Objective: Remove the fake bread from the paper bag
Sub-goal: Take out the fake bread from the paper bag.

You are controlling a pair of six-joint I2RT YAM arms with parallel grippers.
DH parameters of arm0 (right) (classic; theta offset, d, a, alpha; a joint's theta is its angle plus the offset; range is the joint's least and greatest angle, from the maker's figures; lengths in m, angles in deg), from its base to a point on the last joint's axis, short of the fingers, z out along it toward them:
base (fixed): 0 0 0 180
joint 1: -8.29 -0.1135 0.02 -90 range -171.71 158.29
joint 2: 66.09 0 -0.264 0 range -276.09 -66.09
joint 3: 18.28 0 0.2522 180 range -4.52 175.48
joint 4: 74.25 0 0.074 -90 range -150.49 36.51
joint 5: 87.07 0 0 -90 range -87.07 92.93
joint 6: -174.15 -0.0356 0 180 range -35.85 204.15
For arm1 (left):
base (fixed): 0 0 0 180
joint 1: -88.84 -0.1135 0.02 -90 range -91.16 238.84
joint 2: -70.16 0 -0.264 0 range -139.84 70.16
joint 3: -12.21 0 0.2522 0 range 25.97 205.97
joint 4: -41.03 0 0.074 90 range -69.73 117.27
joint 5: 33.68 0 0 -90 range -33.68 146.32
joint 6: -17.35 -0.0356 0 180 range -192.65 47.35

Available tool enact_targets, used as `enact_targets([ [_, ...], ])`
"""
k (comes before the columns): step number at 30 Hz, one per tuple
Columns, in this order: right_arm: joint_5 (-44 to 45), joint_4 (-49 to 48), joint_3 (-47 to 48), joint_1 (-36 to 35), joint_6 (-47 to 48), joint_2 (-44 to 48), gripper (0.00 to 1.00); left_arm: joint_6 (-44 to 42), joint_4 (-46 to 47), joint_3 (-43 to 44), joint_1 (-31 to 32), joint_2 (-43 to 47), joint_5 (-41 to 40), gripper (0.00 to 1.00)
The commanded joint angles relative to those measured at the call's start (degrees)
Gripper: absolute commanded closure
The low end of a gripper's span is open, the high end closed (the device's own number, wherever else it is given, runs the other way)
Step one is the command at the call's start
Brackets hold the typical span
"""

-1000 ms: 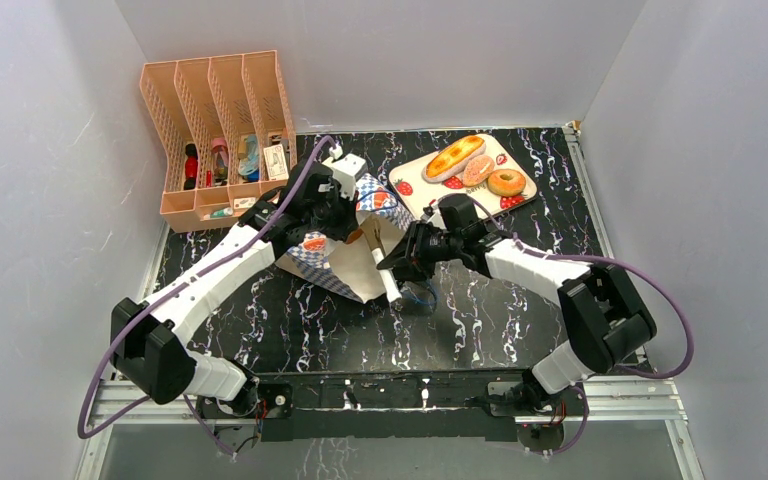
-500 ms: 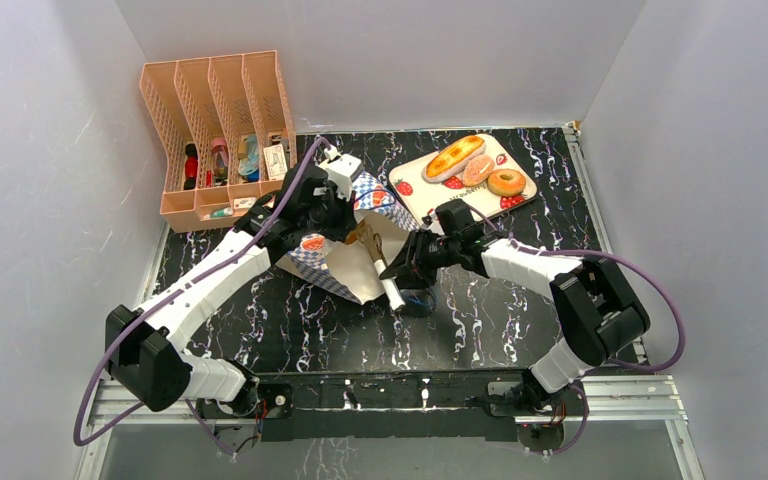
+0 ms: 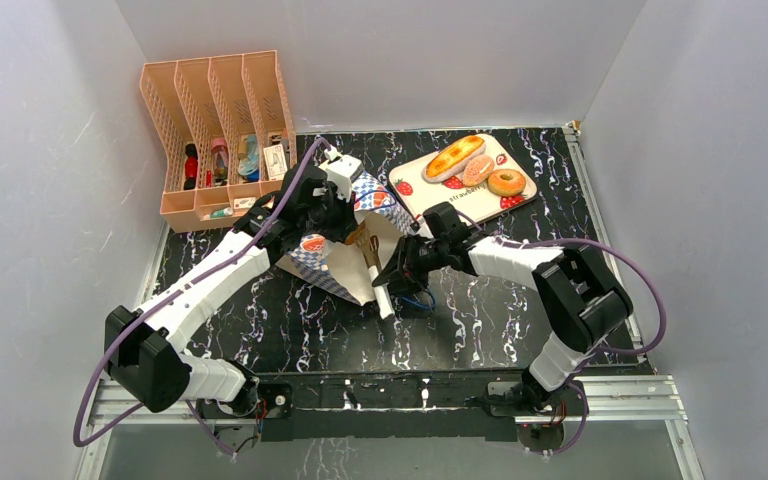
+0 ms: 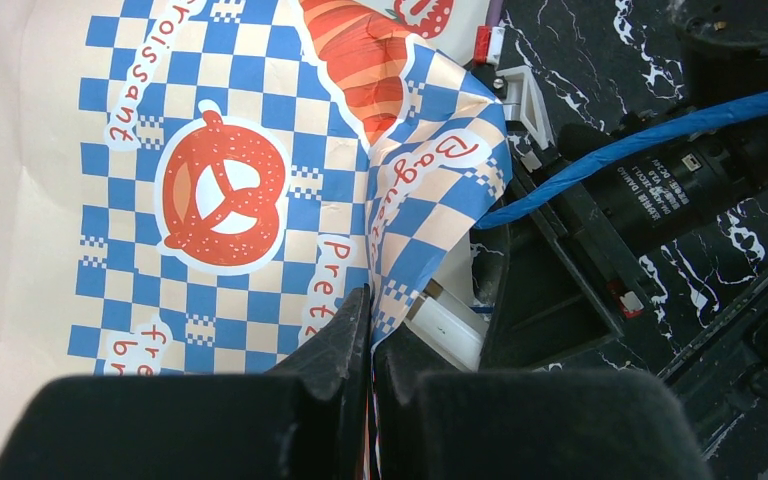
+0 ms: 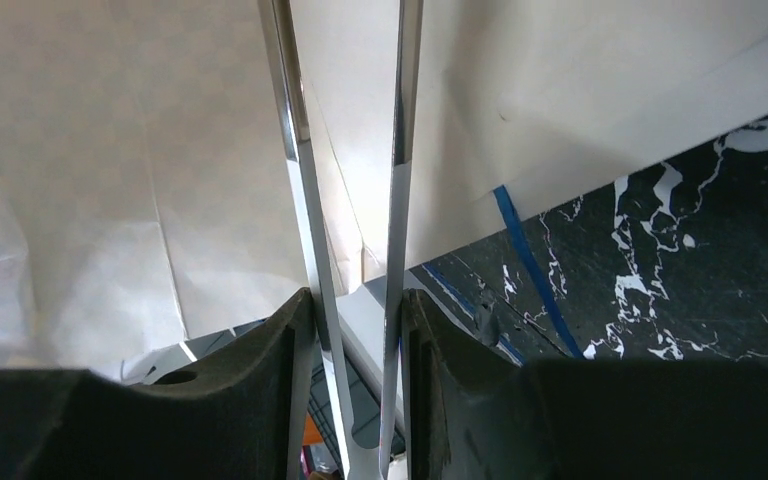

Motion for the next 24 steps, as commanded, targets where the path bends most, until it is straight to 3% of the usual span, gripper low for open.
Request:
enact_targets([
  [1,-1.6,-3.9,3.7,0.1,0.4,-1.2,0.71,0.7,-0.2,1.6,0.2,2.7,2.3,1.0],
  [24,-4.5,-6.0,2.7,-0.4,0.9,-0.2,0.67,1.5,-0.9,2.1,0.2,2.9,3.6,1.0],
])
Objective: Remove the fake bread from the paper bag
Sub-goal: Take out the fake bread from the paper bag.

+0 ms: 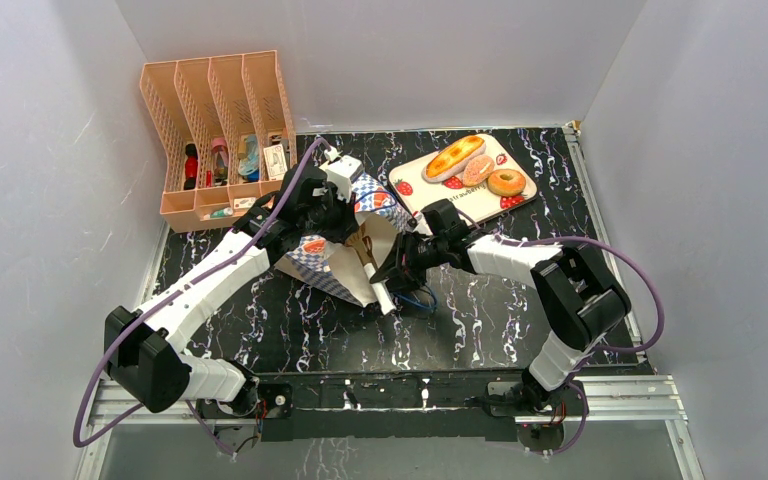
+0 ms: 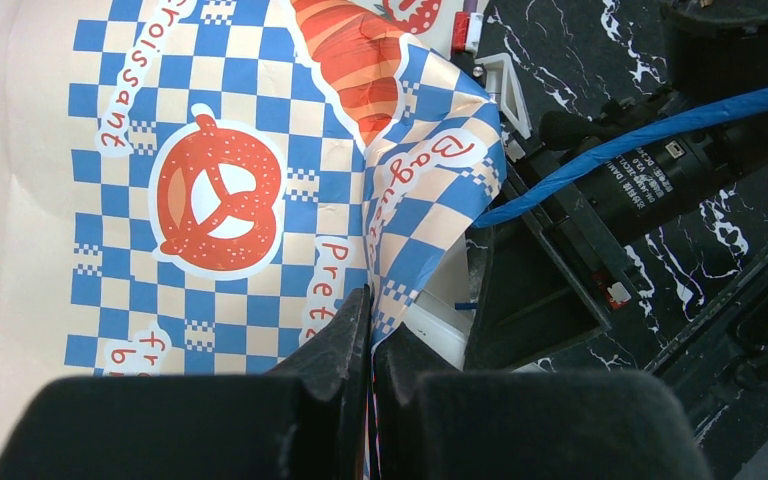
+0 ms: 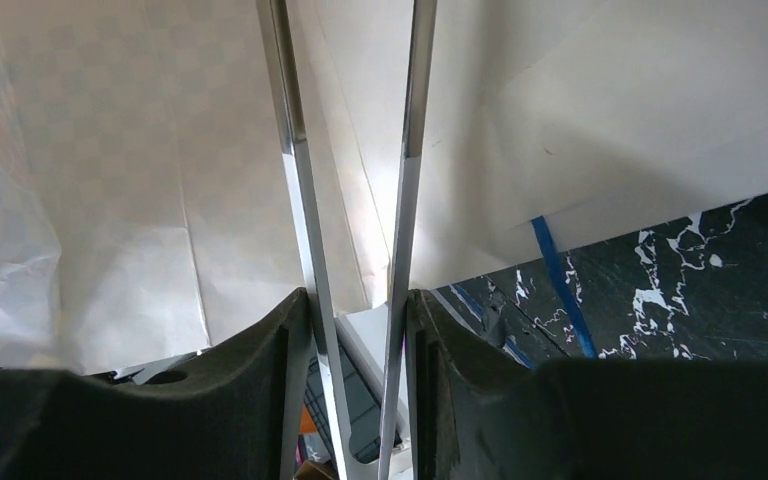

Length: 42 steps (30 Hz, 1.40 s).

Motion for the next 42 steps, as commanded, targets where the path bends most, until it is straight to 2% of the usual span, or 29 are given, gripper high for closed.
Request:
enact_targets([
  [1,-2.9,-4.9,1.4,-0.4,0.4,0.4,0.67,0.9,-0.5,2.2,0.3,2.9,2.8,1.0],
  [15,-3.1,-6.0,3.0,-0.4,-0.3,-3.7,0.64,0.9,-0.2,2.8,0.3,2.9,4.8,1.0],
  [29,-4.4,-9.5,8.4,-0.5,-0.8,-13.8,0.64,0.8,-0.2,3.7,0.5,1.6,5.8,1.0],
  [33,-4.7,-11.5,9.7,-0.6,-2.2,-15.0,0.73,0.8,0.0,4.3,0.5,0.9,5.8,1.0],
  [37,-4.5,-10.5,11.1,-0.7,-2.1,-14.6,0.92,1.4,0.9,4.5,0.7,0.0,5.1,1.0],
  [40,-3.6,-9.1,11.0,-0.7,-1.6,-13.2,1.0,1.6,1.3,4.4,0.8,-0.3,3.5,1.0],
  [42,-2.9,-8.7,10.4,-0.8,-1.5,-12.0,1.0,1.9,1.7,4.1,0.9,-0.4,2.1,1.0],
])
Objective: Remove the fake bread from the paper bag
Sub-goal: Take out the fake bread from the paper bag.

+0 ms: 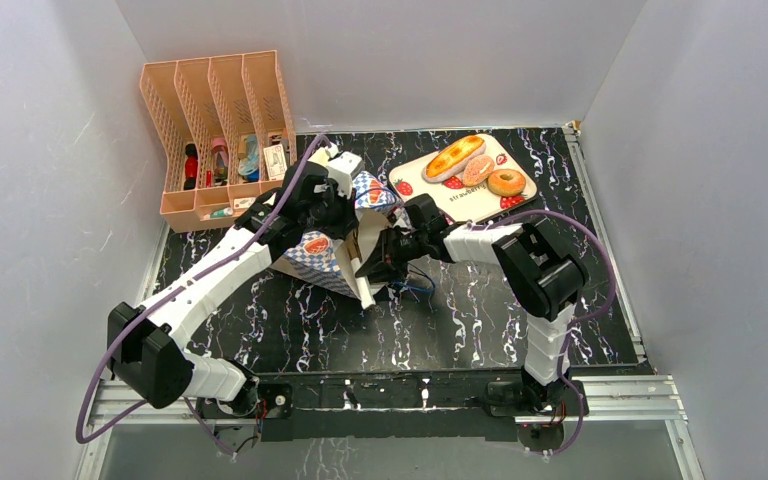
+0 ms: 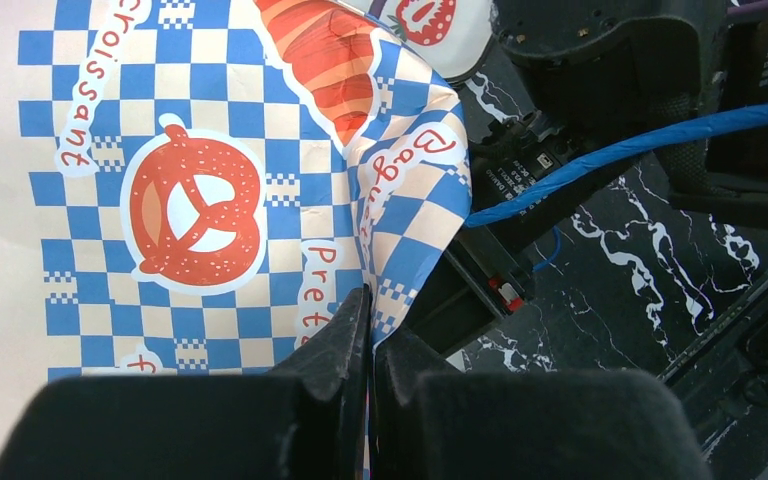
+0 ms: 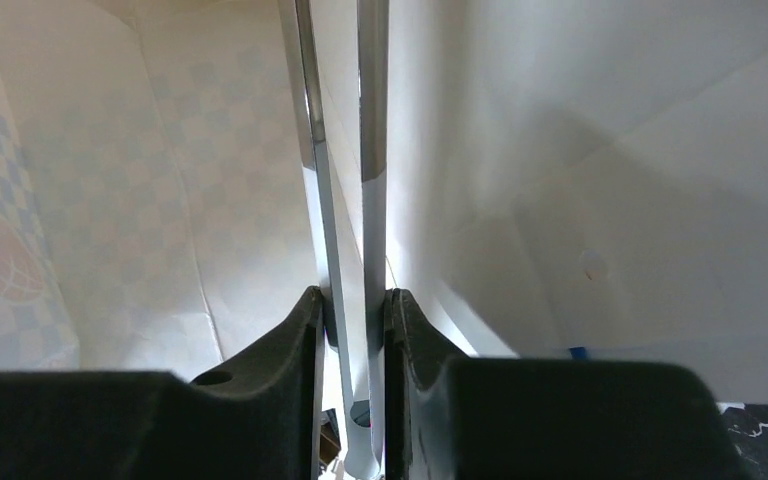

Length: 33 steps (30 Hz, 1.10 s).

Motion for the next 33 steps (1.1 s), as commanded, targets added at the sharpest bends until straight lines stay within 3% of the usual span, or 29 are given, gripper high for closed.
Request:
enact_targets([
  [1,2.9,-0.5,1.0,0.0,-0.9,3.3,1.0,2.1,2.0,2.5,1.1,0.8,1.6,1.0],
  [14,4.4,5.3,-0.4,0.0,4.5,9.5,1.0,5.6,4.9,2.9,1.7,-2.9,-6.0,1.0],
  [33,3.5,5.0,-6.6,0.1,5.0,16.2,1.0,5.9,5.9,2.9,2.4,-5.0,-11.6,1.0],
])
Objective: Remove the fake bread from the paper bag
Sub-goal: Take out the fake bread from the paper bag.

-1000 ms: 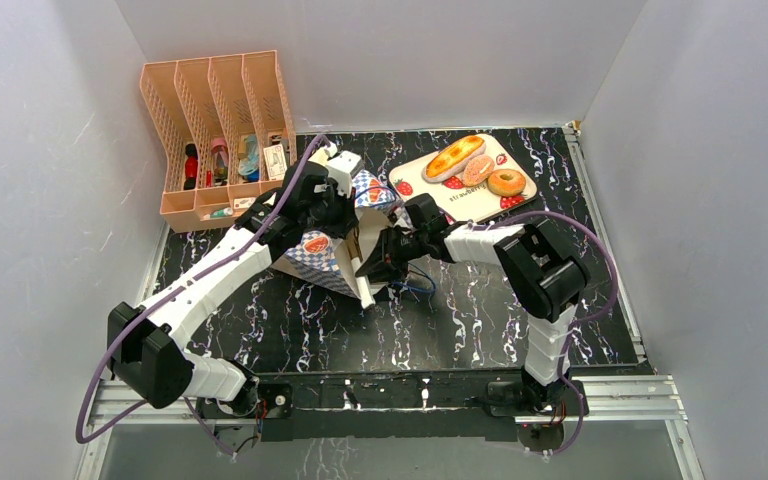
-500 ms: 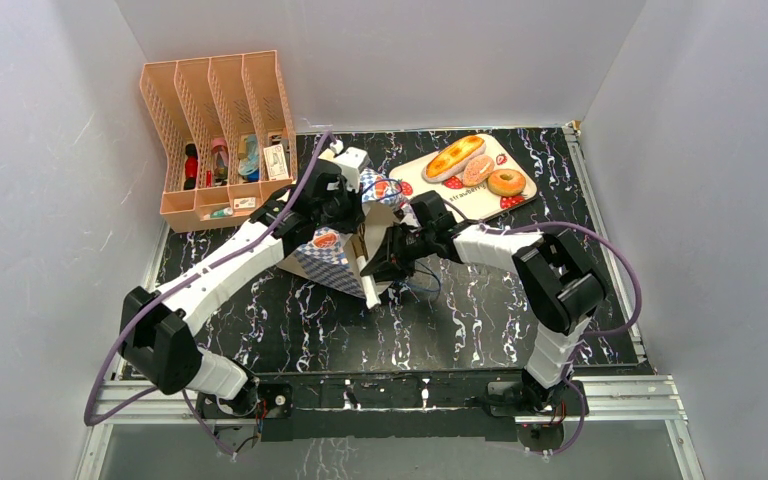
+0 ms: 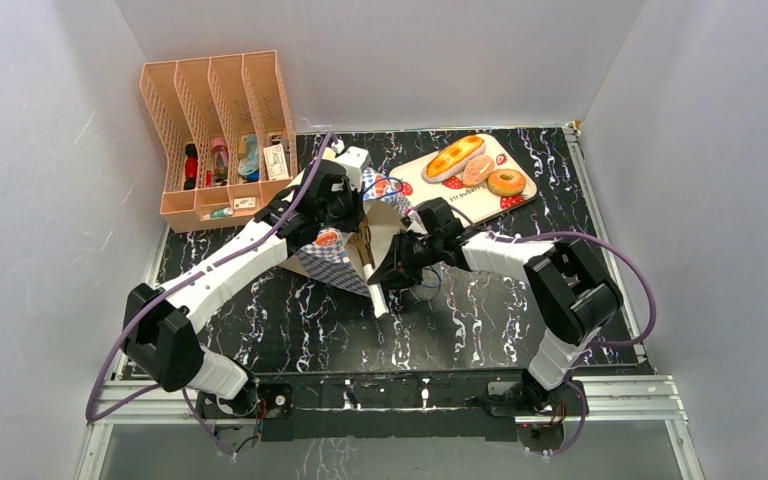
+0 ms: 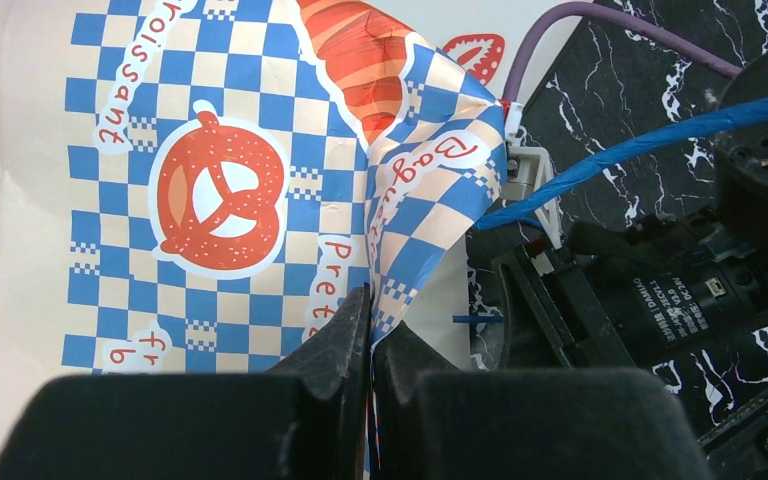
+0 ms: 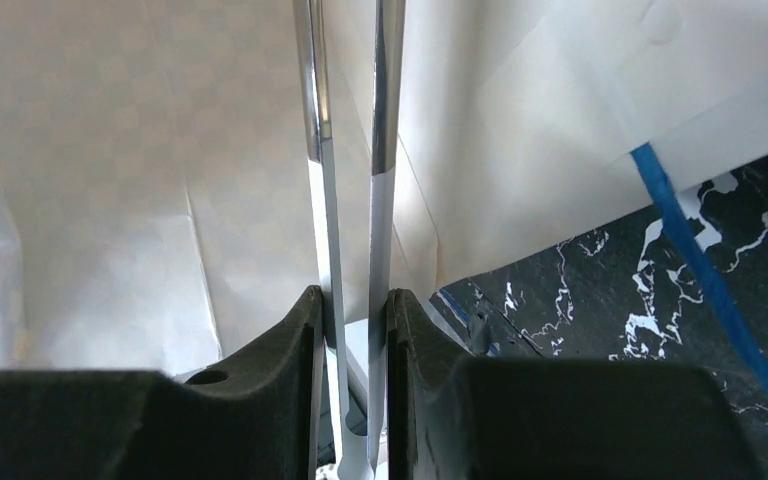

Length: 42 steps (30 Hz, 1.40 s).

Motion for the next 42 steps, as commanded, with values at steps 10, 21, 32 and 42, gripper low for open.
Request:
enact_targets([
  [10,-1.1,-0.2,-0.7,0.1,2.5,6.9,1.0,0.2,1.8,2.1,0.2,-1.5,-2.5,1.0],
  [21,-0.1,2.6,-0.8,0.1,3.9,10.0,1.0,0.1,1.7,2.6,0.3,-2.3,-4.3,1.0],
  [32,2.6,9.1,-0.8,0.1,6.3,16.1,1.0,0.8,0.1,4.4,0.2,-4.6,-6.1,1.0],
  [42,4.6,10.9,-7.2,0.1,6.0,24.8,1.0,-0.9,-0.2,4.8,0.2,-5.4,-9.1,1.0],
])
